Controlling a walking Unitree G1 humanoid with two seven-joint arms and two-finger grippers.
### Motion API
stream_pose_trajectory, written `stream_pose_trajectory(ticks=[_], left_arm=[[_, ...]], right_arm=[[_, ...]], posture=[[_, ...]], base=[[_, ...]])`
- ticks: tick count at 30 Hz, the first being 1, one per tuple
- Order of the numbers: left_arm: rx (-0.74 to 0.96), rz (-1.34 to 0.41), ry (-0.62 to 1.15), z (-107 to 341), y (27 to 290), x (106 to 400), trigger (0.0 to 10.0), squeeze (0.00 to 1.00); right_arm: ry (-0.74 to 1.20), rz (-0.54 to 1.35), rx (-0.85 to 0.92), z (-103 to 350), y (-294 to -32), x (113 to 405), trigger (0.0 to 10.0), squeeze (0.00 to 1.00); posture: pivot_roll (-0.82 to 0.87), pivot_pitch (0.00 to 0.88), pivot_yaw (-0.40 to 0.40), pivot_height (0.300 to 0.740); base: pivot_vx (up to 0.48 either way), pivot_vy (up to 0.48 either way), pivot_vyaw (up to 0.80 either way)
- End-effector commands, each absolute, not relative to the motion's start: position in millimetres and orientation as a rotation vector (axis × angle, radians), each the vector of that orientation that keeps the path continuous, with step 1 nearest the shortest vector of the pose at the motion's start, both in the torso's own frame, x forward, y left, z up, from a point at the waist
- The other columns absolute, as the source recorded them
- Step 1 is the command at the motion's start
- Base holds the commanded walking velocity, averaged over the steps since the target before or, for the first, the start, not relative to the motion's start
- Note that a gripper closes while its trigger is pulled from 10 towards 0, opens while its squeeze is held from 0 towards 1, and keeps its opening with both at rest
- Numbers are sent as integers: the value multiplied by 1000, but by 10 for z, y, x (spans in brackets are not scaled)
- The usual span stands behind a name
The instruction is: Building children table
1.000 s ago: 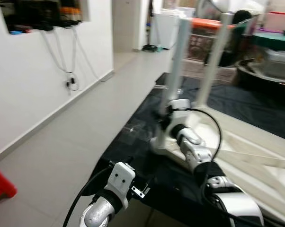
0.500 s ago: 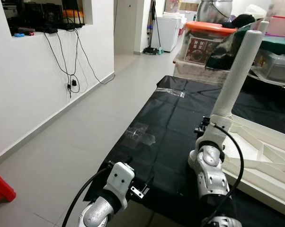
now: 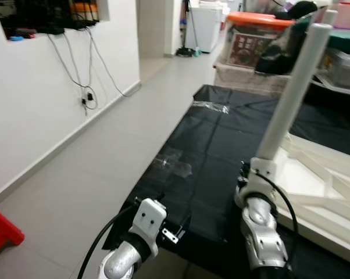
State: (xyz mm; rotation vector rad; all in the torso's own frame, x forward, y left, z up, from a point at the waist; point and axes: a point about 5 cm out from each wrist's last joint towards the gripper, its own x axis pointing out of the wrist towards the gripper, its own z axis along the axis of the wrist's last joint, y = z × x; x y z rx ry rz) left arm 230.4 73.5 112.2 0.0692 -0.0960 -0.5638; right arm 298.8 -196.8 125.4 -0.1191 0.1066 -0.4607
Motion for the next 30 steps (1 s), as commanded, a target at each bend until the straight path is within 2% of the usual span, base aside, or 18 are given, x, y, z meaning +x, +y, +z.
stream_pose_trajectory(ticks=[1, 8, 11, 12, 16, 23, 27, 30], left_arm=[[55, -572, -82, 1114, 730, 2292, 10000, 0], [53, -580, -80, 1114, 724, 2296, 10000, 0], [53, -581, -79, 1118, 725, 2300, 10000, 0], [52, -582, -77, 1117, 728, 2300, 10000, 0], [49, -587, -73, 1112, 727, 2301, 10000, 0], [46, -590, -67, 1107, 720, 2295, 10000, 0], [41, -593, -61, 1104, 722, 2295, 10000, 0], [40, -593, -59, 1101, 721, 2296, 10000, 0]], right_arm=[[133, -620, -165, 1269, -2317, 2832, 10000, 0], [163, -647, -200, 1332, -2399, 2615, 10000, 0], [181, -634, -161, 1344, -2403, 2526, 10000, 0], [142, -528, -72, 1352, -2280, 2548, 10000, 0], [106, -410, -35, 1359, -2108, 2574, 10000, 0], [127, -341, 30, 1298, -1963, 2575, 10000, 0], [121, -45, 190, 1301, -1647, 2596, 10000, 0], [143, -8, 198, 1250, -1628, 2575, 10000, 0]], posture=[[82, 0, -44, 740], [73, 0, -39, 740], [68, 0, -36, 740], [66, 0, -34, 740], [61, 0, -27, 740], [71, 0, -29, 740], [74, 0, -33, 740], [83, 0, -39, 740]], base=[[0, 0, 0], [0, 0, 0], [0, 0, 0], [0, 0, 0], [0, 0, 0], [0, 0, 0], [0, 0, 0], [0, 0, 0]])
